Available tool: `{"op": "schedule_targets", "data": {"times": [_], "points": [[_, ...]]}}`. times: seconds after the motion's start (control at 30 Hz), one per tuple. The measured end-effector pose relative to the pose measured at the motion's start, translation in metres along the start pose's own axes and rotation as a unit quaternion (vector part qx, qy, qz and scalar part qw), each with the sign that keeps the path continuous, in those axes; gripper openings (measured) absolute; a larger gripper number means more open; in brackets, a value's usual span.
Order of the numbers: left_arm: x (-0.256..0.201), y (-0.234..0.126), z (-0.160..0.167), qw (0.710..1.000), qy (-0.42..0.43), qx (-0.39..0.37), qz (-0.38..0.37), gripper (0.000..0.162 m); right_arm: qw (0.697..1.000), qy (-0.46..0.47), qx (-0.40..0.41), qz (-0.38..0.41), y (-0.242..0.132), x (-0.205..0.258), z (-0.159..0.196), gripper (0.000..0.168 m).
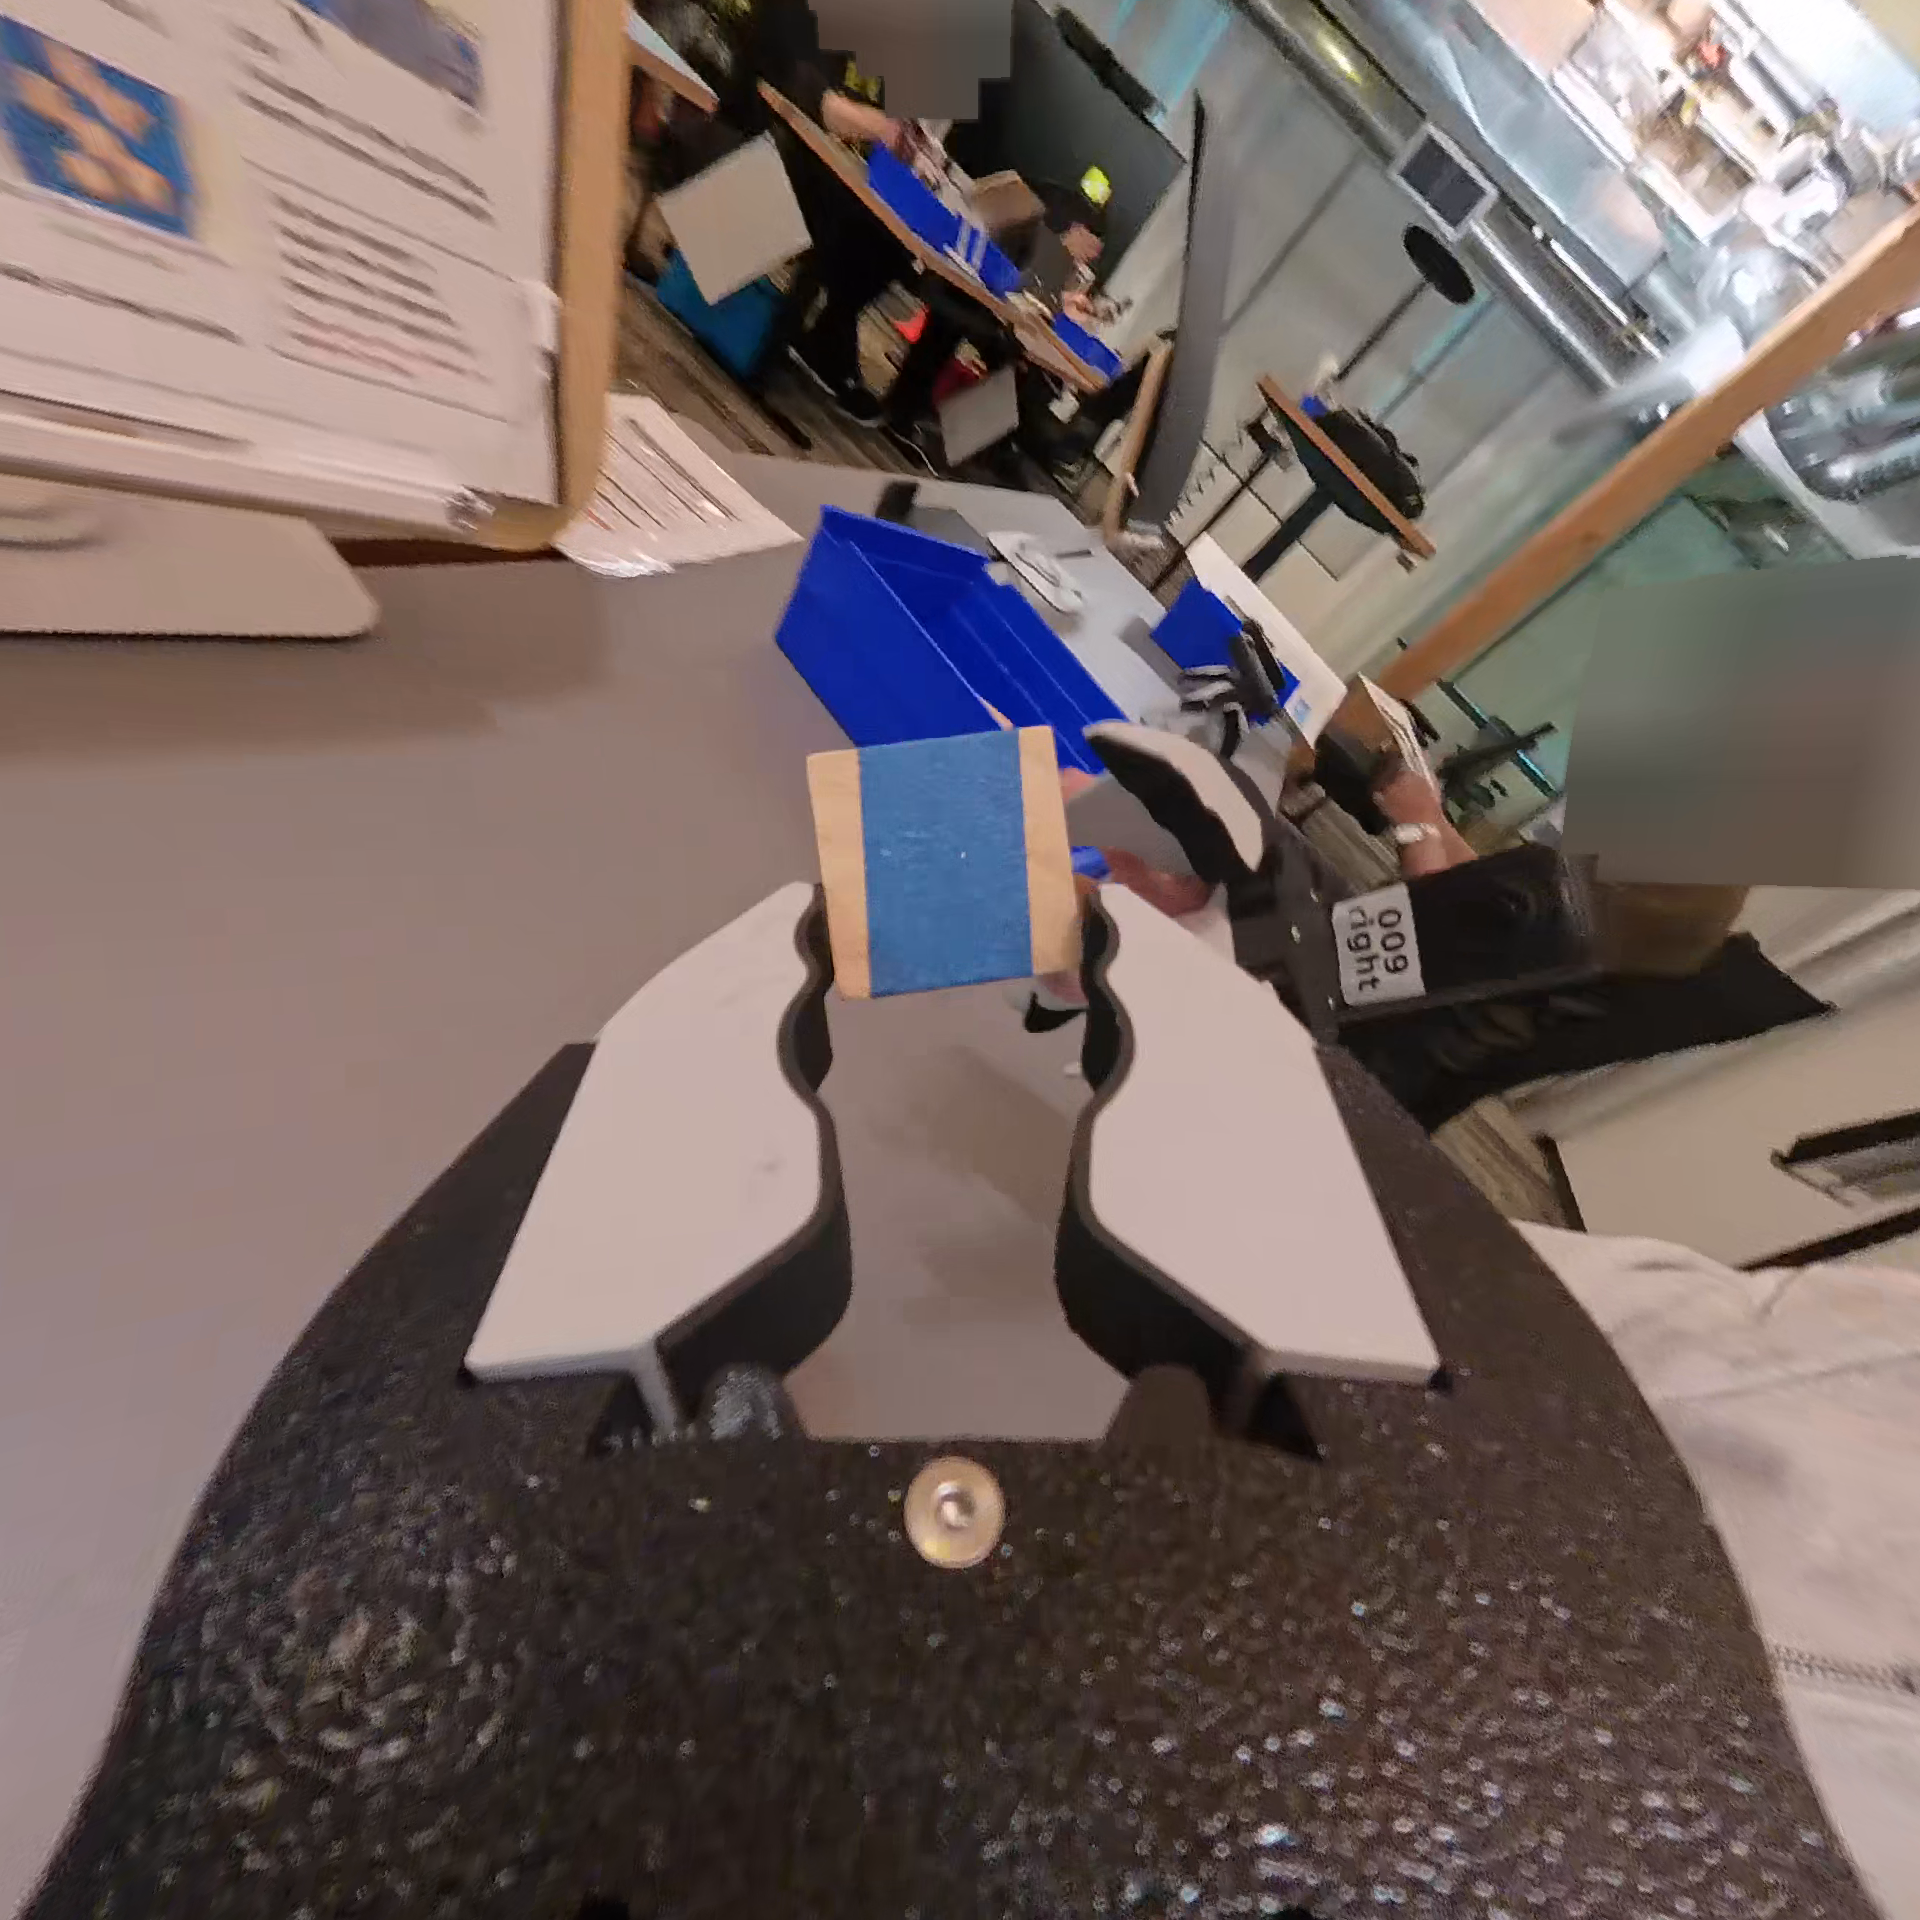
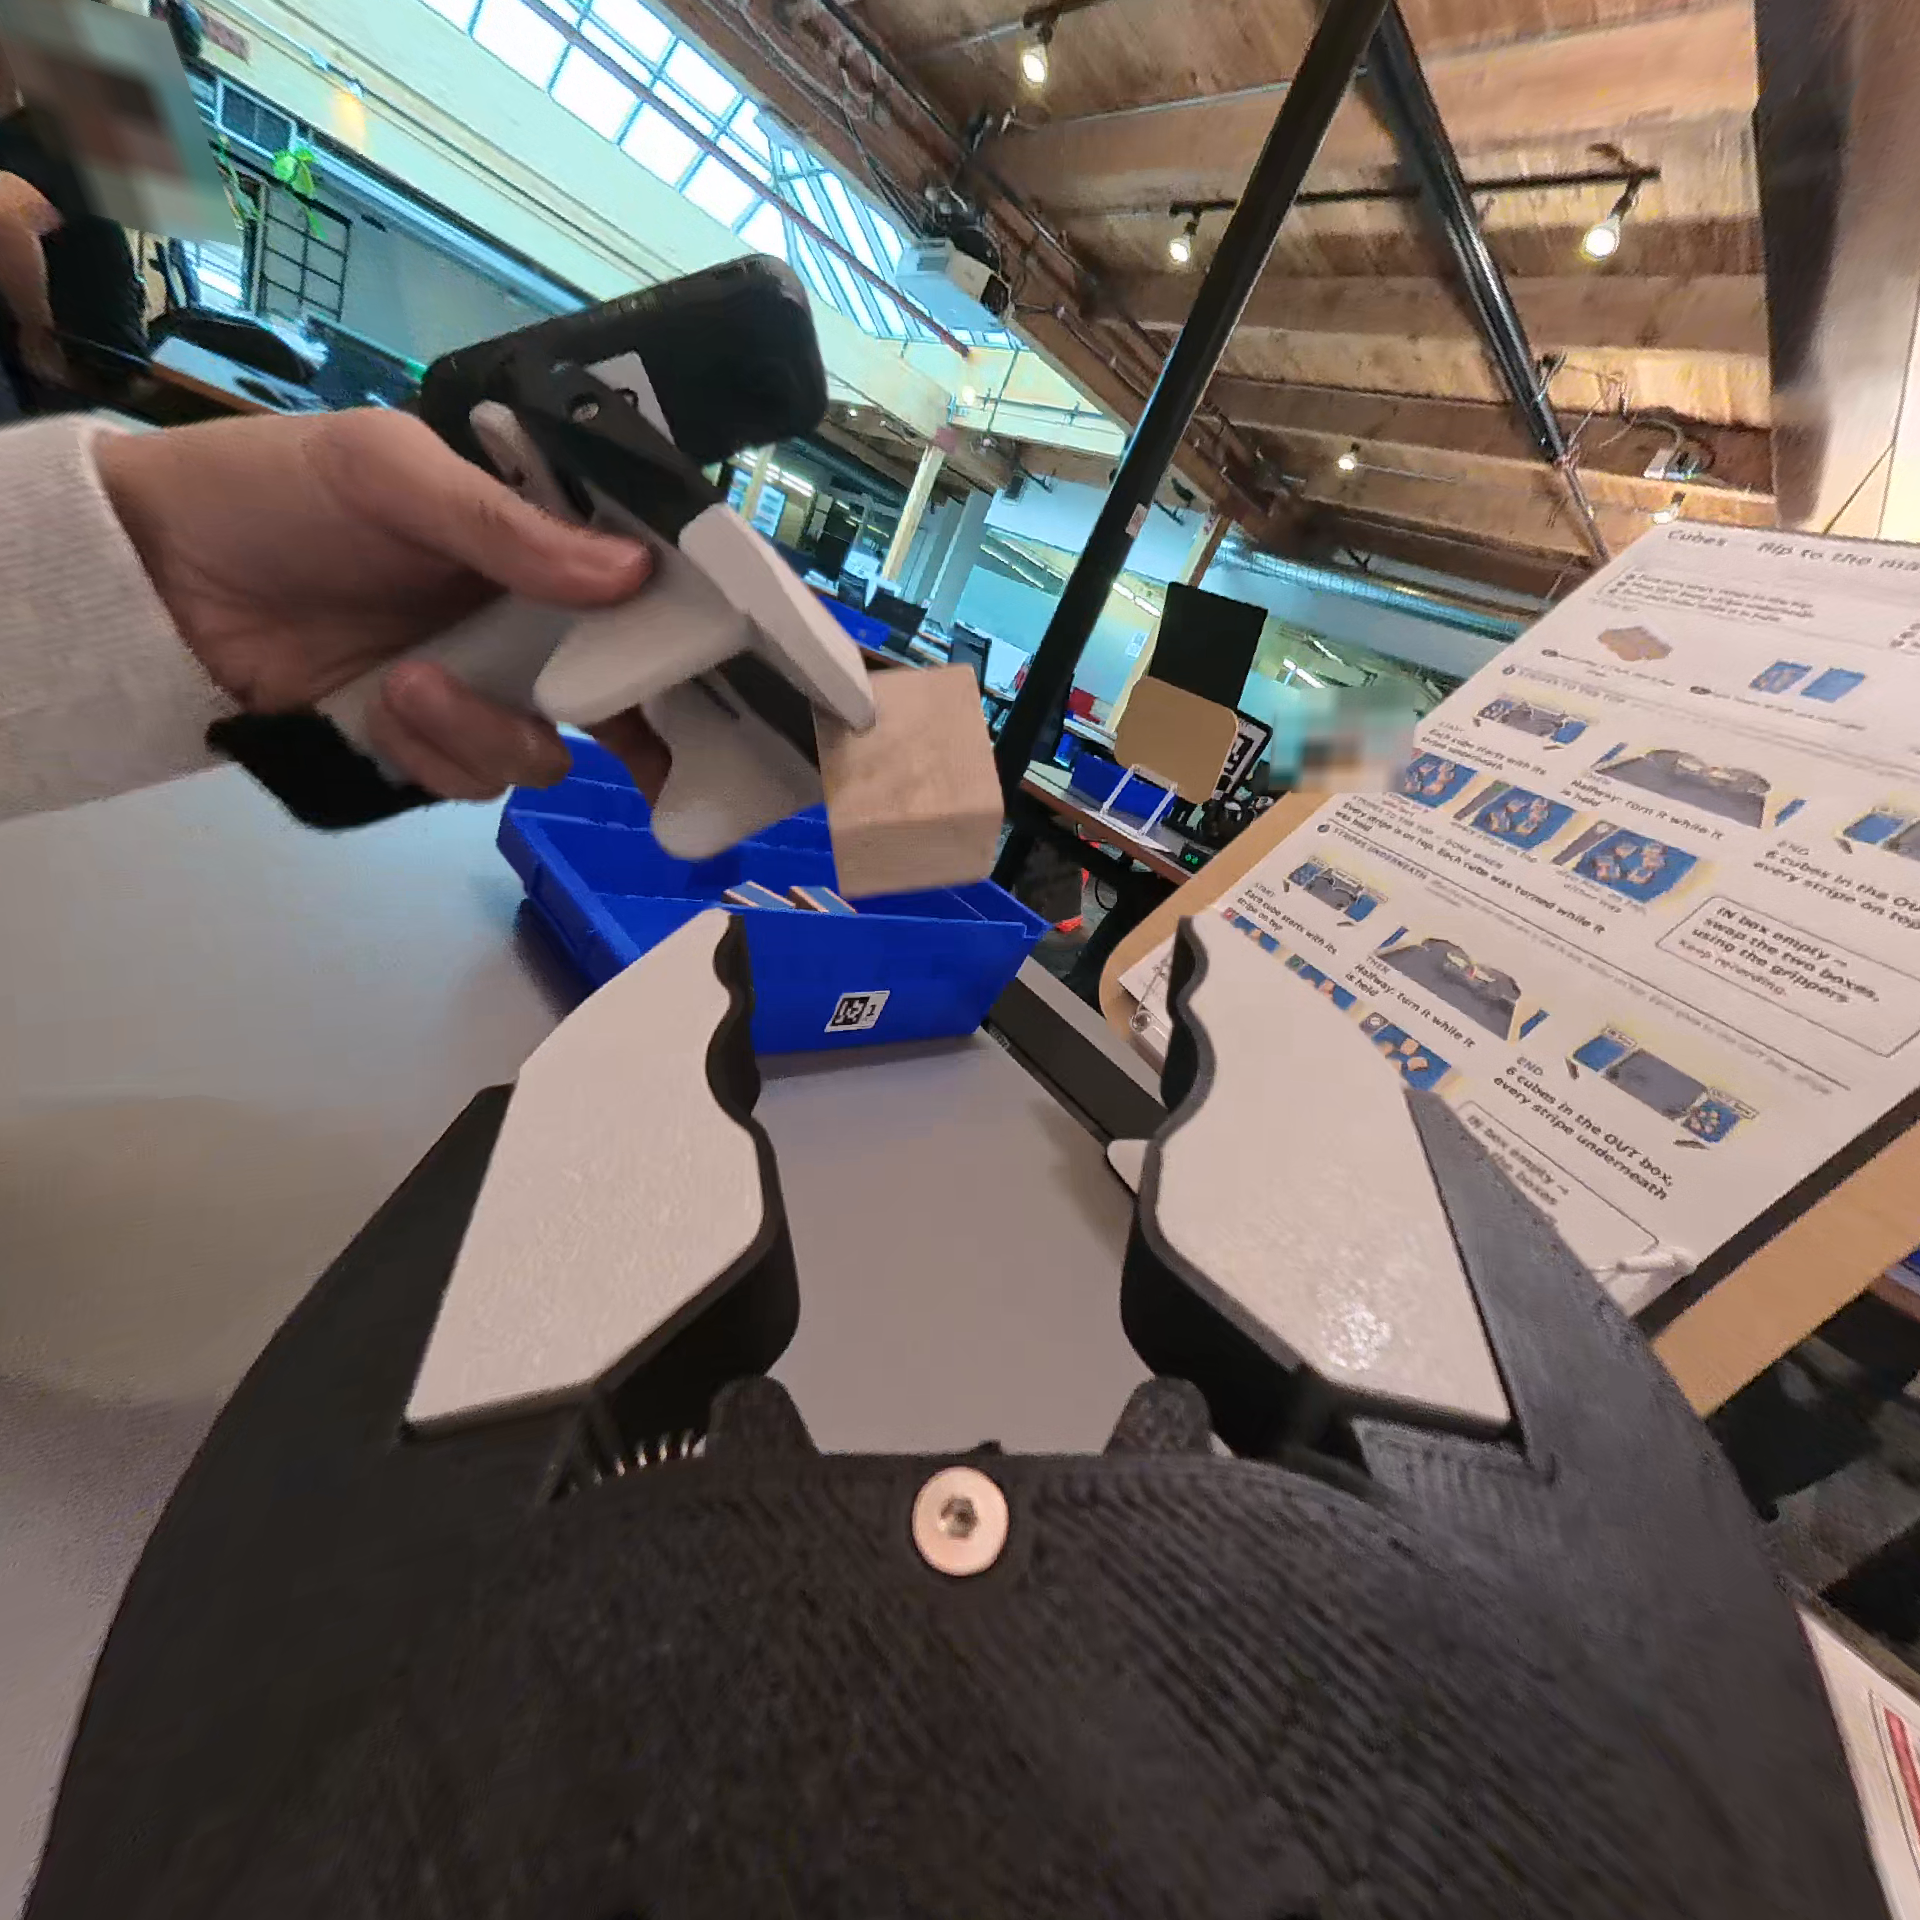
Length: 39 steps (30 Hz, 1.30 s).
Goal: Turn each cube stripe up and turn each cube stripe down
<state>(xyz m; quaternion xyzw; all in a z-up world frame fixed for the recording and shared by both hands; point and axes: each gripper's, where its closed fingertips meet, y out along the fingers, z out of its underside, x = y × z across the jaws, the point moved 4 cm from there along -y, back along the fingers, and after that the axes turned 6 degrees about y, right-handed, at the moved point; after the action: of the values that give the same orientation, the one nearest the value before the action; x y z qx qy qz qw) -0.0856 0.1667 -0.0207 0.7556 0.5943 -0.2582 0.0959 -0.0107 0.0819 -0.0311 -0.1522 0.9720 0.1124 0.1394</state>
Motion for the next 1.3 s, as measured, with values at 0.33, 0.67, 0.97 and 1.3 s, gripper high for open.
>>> {"op": "schedule_targets", "data": {"times": [0.33,0.67,0.97,1.3], "points": [[-0.039,0.045,0.029,0.991,-0.039,0.023,0.124,0.045,0.999,-0.027,-0.013,-0.011,-0.011,0.009,0.001,0.062],[-0.043,0.056,0.031,0.992,-0.019,0.017,0.128,0.052,0.999,-0.039,0.03,-0.014,-0.025,0.0,-0.001,0.045],[-0.023,0.054,0.028,0.994,0.102,-0.029,-0.001,0.078,0.915,-0.01,0.385,0.117,-0.15,-0.14,0.004,0.045],[-0.02,0.07,0.048,0.995,0.097,0.005,0.02,0.077,0.632,0.114,0.76,0.104,-0.31,-0.244,0.095,0.045]]}}
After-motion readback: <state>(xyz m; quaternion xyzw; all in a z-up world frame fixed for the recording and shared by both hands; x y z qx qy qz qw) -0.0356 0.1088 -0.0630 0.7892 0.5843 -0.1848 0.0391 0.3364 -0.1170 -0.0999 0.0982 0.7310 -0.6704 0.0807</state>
